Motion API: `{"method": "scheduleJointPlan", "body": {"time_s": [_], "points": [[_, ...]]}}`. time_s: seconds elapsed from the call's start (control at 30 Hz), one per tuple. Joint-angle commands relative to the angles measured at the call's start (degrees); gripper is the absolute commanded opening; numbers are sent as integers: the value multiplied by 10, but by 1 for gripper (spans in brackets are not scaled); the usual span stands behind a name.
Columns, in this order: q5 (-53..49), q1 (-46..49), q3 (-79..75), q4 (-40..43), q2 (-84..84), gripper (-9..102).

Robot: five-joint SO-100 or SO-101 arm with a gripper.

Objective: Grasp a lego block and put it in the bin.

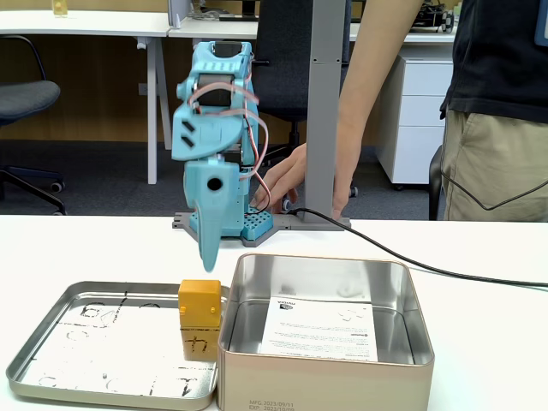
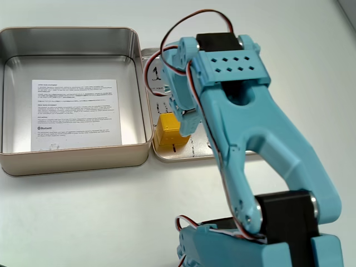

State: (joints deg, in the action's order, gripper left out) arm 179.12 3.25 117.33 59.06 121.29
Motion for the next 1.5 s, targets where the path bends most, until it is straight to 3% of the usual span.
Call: {"method": "scheduleJointPlan", "body": {"time_s": [0.0, 0.47, 0.83, 1.2, 1.47], "points": [[-7, 12, 11, -15, -18, 29], [-24, 33, 65, -121, -117, 31], [-28, 23, 56, -142, -156, 30], [-30, 25, 49, -120, -149, 2], [-12, 76, 12, -95, -94, 0]]}}
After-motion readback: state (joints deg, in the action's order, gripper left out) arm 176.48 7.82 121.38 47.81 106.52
